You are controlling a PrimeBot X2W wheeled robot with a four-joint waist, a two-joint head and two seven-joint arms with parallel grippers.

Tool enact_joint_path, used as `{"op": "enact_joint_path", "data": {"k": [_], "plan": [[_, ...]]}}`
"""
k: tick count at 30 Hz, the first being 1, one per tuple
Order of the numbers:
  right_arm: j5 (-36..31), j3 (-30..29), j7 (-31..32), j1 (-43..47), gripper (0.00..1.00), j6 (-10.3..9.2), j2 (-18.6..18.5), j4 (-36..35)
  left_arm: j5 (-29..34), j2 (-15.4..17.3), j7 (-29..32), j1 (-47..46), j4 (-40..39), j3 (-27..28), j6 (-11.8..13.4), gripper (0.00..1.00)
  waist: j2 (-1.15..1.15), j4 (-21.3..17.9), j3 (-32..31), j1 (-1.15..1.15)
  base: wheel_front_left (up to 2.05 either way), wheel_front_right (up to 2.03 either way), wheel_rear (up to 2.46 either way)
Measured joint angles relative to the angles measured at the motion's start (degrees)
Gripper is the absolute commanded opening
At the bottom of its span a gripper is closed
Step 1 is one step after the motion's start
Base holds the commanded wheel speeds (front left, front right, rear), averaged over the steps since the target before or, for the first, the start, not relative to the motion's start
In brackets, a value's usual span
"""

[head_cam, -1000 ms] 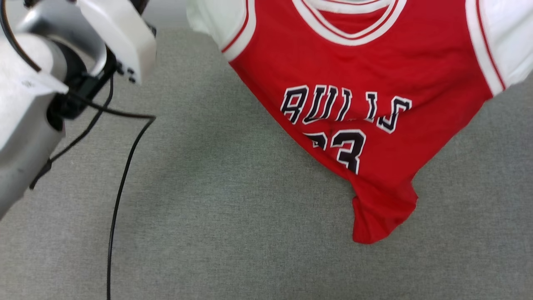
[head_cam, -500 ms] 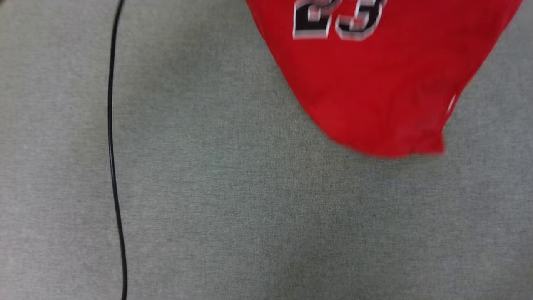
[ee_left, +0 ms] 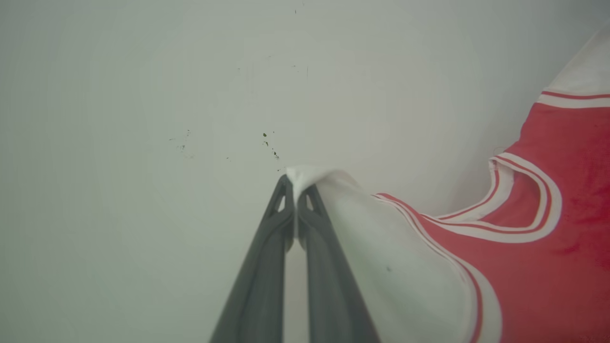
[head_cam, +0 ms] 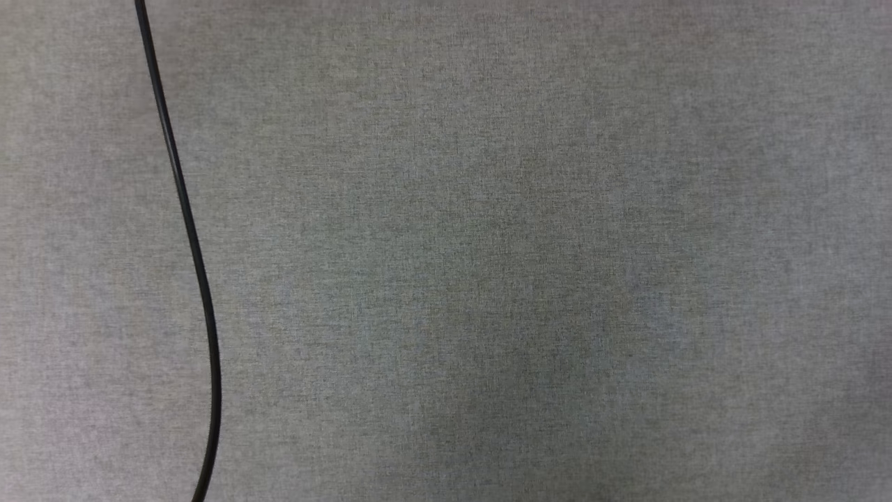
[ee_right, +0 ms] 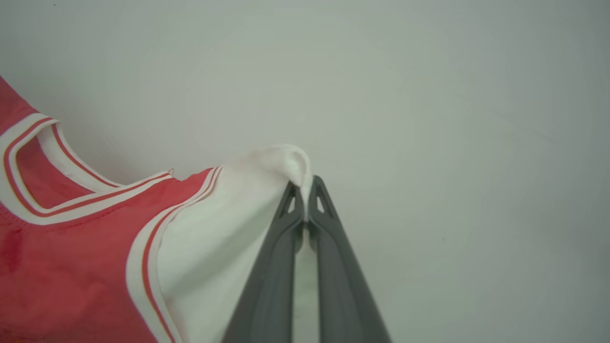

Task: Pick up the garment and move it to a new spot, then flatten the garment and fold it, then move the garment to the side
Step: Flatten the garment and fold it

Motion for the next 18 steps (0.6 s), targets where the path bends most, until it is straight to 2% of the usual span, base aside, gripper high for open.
{"op": "enact_joint_path", "data": {"k": [4,9,18], "plan": [[0.6,3.6,-1.6,-3.4,0.00,0.00,0.5,3.6,-0.4,0.1,-1.3,-0.6,2.5,-0.5,-0.5,0.00,0.00,0.0,1.1,0.00,0.00,0.00,0.00],[2.4,8.7,-4.4,-3.1,0.00,0.01,1.2,7.9,-1.7,-0.2,-2.9,1.4,5.5,-1.4,-1.0,0.00,0.00,0.4,2.4,0.00,0.00,0.00,0.00],[7.5,18.2,-9.9,7.6,0.00,0.01,1.7,12.1,-6.2,-0.4,-7.5,13.9,9.6,-2.6,-1.2,0.00,0.00,1.0,1.1,0.00,0.00,0.00,0.00]]}}
